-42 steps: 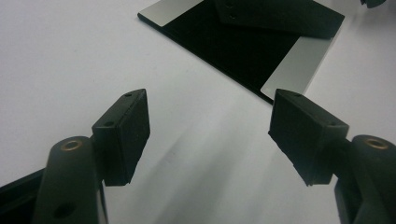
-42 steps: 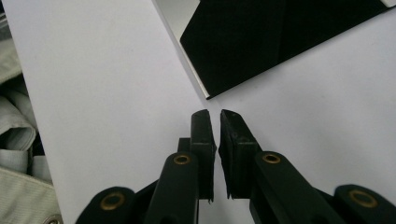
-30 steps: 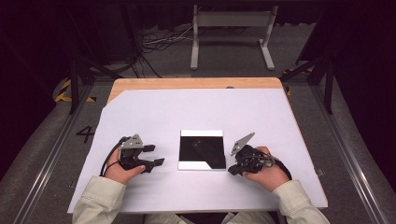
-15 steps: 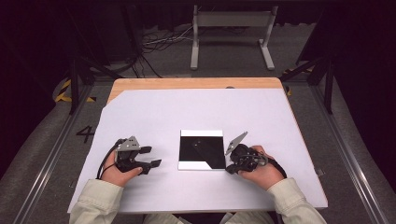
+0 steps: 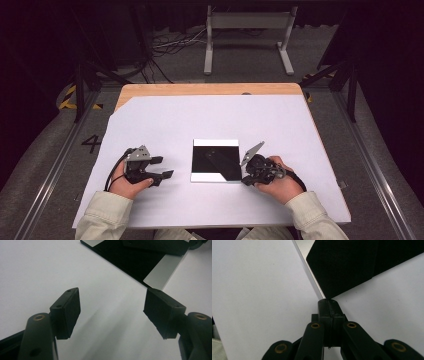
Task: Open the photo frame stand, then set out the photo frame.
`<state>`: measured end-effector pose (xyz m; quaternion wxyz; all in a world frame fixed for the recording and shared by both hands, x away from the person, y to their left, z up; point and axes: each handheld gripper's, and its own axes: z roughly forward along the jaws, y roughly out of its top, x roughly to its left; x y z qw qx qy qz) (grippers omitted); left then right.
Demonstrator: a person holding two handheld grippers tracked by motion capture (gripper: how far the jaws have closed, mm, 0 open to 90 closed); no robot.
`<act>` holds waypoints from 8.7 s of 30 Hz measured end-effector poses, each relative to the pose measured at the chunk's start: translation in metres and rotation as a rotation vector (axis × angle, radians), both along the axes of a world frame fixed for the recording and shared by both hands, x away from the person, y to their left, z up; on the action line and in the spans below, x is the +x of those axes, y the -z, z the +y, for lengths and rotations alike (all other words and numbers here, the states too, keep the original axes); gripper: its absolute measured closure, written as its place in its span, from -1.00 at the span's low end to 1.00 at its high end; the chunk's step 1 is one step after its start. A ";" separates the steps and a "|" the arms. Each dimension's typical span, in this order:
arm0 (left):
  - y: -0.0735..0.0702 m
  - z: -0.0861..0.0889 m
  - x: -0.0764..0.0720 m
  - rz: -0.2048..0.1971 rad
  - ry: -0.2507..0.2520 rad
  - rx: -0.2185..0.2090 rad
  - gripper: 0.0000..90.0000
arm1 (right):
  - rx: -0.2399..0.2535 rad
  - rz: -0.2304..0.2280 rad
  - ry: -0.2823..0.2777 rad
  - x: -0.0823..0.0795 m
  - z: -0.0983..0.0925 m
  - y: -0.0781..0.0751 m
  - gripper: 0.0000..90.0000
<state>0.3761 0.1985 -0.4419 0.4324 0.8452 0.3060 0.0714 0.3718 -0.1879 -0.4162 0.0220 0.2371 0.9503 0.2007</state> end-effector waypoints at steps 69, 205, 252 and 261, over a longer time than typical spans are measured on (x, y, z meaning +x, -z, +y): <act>0.005 -0.009 0.006 0.015 0.025 -0.009 -0.36 | 0.366 -0.258 0.127 -0.016 -0.021 -0.043 1.00; 0.007 -0.008 0.005 0.008 0.012 -0.001 -0.38 | 0.505 0.389 0.643 0.052 0.013 -0.020 0.11; 0.007 -0.008 0.005 0.011 0.015 -0.002 -0.39 | 0.469 0.409 0.557 0.037 0.012 -0.036 0.58; 0.007 -0.009 0.005 0.017 0.013 -0.006 -0.39 | 0.455 0.442 0.440 0.028 0.011 -0.043 0.80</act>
